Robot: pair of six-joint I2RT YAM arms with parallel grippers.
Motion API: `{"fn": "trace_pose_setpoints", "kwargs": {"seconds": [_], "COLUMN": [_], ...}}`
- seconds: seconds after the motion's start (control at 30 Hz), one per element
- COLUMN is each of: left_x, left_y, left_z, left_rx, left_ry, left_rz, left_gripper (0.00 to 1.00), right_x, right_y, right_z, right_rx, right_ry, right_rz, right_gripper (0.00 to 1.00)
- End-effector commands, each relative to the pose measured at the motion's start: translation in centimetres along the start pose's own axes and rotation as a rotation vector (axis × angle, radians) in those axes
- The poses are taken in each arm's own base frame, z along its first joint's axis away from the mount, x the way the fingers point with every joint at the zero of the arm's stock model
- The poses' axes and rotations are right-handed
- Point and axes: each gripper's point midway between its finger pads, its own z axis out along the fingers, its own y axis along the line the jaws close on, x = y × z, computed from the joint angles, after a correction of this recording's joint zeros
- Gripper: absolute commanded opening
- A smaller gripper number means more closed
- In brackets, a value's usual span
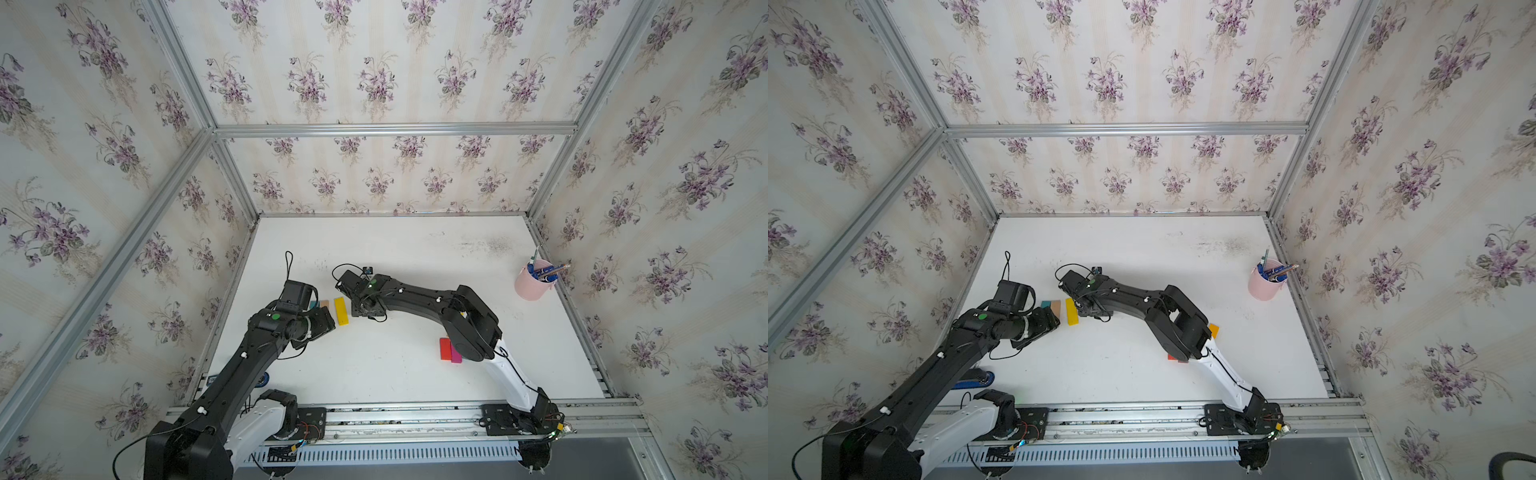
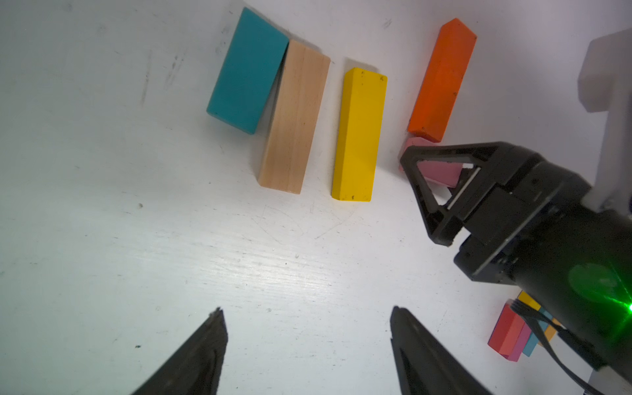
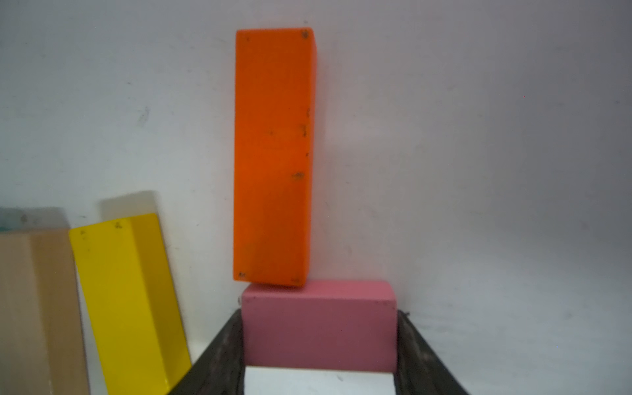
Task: Assemble the letter h with building blocks
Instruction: Assemble the building block at the center of the board.
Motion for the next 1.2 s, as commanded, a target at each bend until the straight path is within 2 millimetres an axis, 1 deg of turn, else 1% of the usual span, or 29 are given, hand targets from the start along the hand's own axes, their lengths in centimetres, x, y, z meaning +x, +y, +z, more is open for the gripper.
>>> {"fn": "trace_pose_setpoints", "kwargs": {"seconds": [0.0,0.23,0.37,0.47,0.63,0.8,0.93,1.03,1.17], "left_x": [-0.27,-0.14,-0.02,0.02,0.0,-0.1,-0.19,-0.24,-0.13], "left_y": [-0.22,-0.05,0.08,0.13,0.05,-0.11,-0.21,-0.21,-0.19], "left_z": [0.03,0.16,0.23,0.24,0.18,-0.02,-0.11,-0.1,0.04], "left_rx": [0.011,0.008,0.006,0.007,0.01,0.015,0.014,0.013,0.012], "left_ry": [-0.01,-0.008,-0.005,-0.004,-0.002,-0.003,-0.001,0.0,0.007], "left_rz": [0.012,0.014,0.015,0.016,0.018,0.02,0.026,0.027,0.025], "left_gripper": [0.78,0.78,0.78,0.78,0.78,0.78,0.78,0.78,0.78], "right_x": [2.45,2.8,3.23,3.23,3.23,3.39,3.28,3.19,3.31], "right_y": [-0.88,-0.78,-0.58,-0.37,-0.58,-0.88,-0.55,-0.26,-0.39], "right_z": [1.37,1.62,1.86,1.69,1.53,1.59,1.39,1.24,1.28], "right_rx": [0.02,0.015,0.01,0.004,0.016,0.03,0.013,-0.001,0.005], "right_ry": [0.108,0.121,0.134,0.13,0.127,0.132,0.132,0.131,0.136], "right_rz": [-0.002,0.004,0.009,0.01,0.021,0.031,0.026,0.022,0.022], "right_gripper": [0.58,0.56,0.58,0.58,0.58,0.65,0.7,0.7,0.7]}}
